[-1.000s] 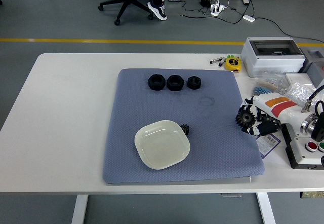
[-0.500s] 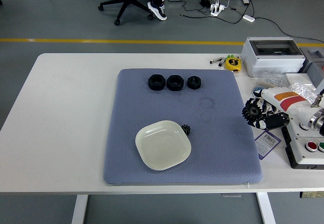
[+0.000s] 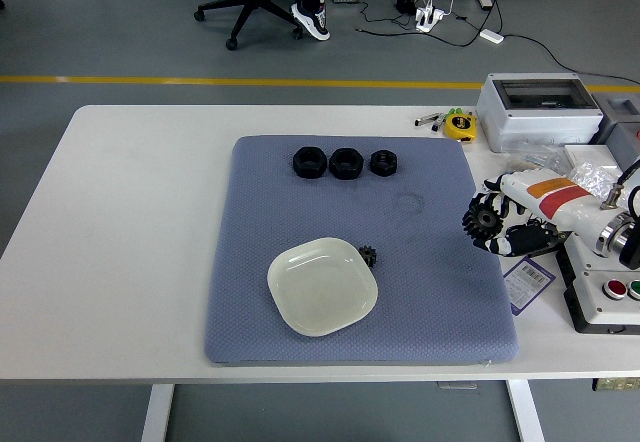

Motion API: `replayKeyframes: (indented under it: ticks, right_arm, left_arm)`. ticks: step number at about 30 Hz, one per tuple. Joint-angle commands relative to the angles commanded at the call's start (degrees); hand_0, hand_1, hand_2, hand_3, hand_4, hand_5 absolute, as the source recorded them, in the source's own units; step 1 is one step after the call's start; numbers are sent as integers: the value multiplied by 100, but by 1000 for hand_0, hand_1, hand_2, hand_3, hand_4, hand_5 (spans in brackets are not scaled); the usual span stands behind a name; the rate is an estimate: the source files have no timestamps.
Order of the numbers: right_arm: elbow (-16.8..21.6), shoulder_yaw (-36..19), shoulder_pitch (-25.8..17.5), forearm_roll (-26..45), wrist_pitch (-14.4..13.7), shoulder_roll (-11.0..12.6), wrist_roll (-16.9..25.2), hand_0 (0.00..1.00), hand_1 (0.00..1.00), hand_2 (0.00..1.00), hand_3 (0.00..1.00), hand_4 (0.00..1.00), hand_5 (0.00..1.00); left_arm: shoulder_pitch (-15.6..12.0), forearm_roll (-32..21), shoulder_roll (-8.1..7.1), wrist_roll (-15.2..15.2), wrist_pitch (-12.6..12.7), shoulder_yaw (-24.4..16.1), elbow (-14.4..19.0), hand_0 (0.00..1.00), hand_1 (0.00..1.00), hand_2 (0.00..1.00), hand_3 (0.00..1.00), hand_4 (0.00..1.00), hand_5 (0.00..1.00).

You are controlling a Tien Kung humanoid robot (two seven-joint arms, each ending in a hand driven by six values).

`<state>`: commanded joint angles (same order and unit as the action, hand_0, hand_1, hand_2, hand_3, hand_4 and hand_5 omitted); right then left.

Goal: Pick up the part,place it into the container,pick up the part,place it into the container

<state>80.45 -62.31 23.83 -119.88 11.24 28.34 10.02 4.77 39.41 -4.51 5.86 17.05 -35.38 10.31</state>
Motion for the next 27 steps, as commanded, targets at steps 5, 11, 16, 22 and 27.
replayKeyframes:
  ticks: [5,11,16,22,27]
  right_arm:
    - [87,365,151,65,1,-91,1,374,429,490,500,643,314]
    - [135,787,442,116,-12,-257,2,373,430,492,499,661,337]
    - [139,1144,717,153,-16,-438,0,374,430,492,499,665,343]
    - [70,1518,1117,39,87,-789,-57,375,434,494,501,676,349]
    - [-3,1743,1381,-37,189,-1057,-115,398,450,510,510,707,363]
  left_arm:
    - [12,-31,-5,-2,0,35,0,692,653,696,567,649,578]
    - [14,-30,-12,3,5,35,0,692,654,696,568,649,578]
    - [-2,-27,-15,8,9,27,0,693,654,697,568,649,577]
    - [-21,-40,-6,10,25,24,0,692,654,700,568,649,577]
    - [-25,-97,-9,2,27,77,0,694,654,699,568,650,577]
